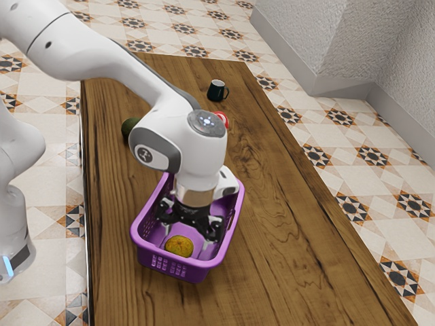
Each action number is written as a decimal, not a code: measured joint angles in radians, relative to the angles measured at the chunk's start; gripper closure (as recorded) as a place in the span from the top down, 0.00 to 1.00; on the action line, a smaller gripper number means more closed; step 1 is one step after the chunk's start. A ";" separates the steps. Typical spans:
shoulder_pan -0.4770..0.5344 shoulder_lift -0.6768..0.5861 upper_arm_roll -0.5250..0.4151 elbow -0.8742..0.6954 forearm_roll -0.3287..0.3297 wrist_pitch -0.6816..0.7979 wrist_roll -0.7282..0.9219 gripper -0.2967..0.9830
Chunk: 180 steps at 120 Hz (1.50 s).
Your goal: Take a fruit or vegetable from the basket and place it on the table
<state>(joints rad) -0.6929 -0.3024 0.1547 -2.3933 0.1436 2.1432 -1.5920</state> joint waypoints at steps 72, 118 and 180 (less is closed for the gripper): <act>-0.310 -0.035 0.326 -0.004 0.042 0.013 0.027 0.77; -0.281 -0.024 0.284 -0.003 0.064 0.005 0.033 0.77; -0.051 -0.019 0.017 -0.006 -0.006 0.004 0.050 0.77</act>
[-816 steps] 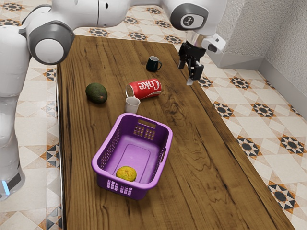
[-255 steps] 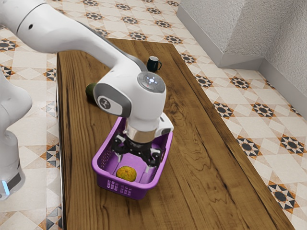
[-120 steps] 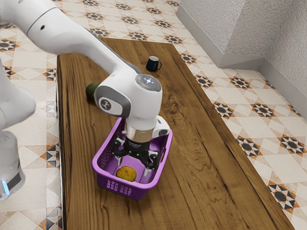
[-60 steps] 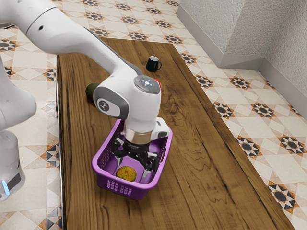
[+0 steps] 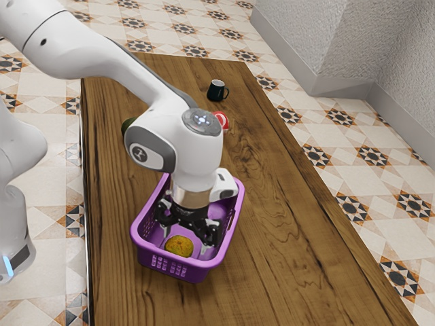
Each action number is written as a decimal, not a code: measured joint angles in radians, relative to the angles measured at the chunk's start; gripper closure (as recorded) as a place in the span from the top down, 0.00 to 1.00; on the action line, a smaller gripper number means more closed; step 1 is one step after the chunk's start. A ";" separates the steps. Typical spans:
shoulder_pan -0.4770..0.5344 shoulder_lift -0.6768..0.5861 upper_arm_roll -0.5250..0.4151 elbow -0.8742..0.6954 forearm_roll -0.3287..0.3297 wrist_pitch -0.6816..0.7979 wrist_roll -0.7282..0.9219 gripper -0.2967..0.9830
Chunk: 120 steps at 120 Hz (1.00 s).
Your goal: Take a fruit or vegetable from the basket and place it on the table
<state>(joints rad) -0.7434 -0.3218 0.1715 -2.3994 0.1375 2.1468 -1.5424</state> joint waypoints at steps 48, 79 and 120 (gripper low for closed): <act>0.000 0.004 0.000 -0.012 -0.003 0.000 0.008 0.77; 0.001 0.014 0.009 -0.028 -0.003 0.007 0.012 0.77; -0.005 0.014 0.013 -0.038 -0.003 0.015 0.014 0.76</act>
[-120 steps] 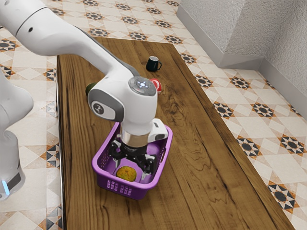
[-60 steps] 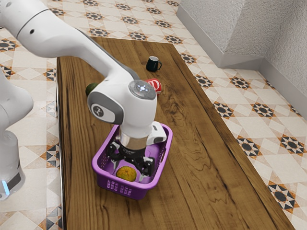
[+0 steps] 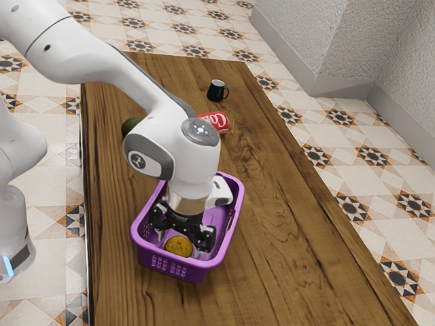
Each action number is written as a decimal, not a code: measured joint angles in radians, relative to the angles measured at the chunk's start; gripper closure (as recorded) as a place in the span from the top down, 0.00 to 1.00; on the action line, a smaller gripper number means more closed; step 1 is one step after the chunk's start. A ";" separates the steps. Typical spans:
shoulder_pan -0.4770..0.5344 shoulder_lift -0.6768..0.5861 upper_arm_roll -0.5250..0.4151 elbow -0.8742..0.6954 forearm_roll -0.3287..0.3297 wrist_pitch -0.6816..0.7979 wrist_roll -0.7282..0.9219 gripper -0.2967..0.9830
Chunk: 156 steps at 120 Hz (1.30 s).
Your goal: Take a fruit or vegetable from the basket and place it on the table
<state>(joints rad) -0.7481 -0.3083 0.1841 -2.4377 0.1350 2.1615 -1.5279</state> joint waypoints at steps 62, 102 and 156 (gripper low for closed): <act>0.002 -0.009 -0.001 0.129 0.050 -0.076 0.011 0.46; 0.536 -0.031 -0.013 0.661 0.137 -0.565 0.234 0.47; 1.017 0.264 0.039 0.639 -0.078 -0.392 0.927 0.60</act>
<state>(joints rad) 0.2691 -0.0447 0.2232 -1.7984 0.0569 1.7692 -0.6006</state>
